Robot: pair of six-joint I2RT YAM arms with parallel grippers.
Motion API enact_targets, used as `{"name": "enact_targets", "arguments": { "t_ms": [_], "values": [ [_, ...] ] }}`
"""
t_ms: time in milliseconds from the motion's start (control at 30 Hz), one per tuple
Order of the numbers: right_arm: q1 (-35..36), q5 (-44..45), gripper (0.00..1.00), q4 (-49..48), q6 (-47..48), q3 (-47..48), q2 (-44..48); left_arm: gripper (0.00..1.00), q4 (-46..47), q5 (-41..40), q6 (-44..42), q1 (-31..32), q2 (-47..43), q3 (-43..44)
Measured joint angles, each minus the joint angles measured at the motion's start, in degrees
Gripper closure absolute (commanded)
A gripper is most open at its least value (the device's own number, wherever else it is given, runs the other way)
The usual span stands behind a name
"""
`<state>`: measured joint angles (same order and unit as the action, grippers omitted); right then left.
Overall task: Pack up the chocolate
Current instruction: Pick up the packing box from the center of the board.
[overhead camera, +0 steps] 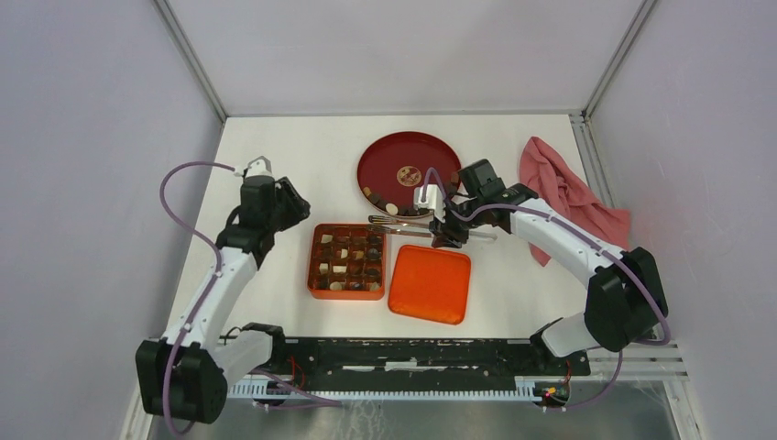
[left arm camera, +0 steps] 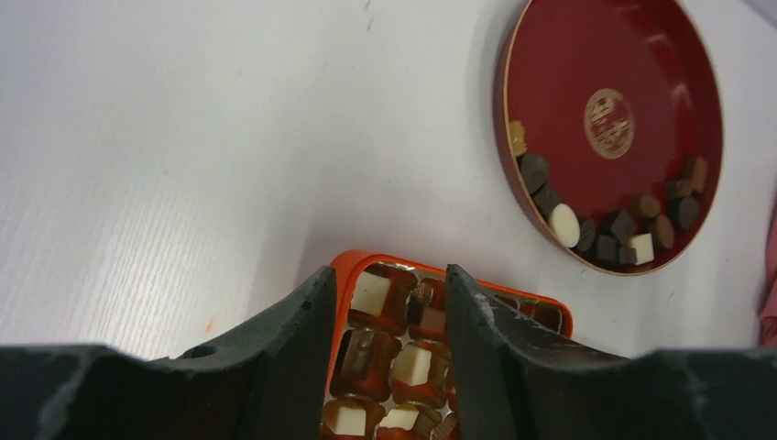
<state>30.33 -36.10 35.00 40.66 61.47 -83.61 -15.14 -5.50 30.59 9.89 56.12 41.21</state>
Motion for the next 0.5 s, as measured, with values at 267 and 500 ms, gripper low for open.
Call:
{"name": "enact_targets", "arguments": {
  "t_ms": [267, 500],
  "values": [
    [-0.07, -1.70, 0.60, -0.26, -0.79, 0.00, 0.35, 0.47, -17.35, 6.16, -5.29, -2.16, 10.86, 12.00],
    [-0.22, -2.64, 0.60, -0.24, -0.90, 0.00, 0.96, 0.48, -23.47, 6.80, -11.98, -2.16, 19.41, 16.41]
  ]
}}
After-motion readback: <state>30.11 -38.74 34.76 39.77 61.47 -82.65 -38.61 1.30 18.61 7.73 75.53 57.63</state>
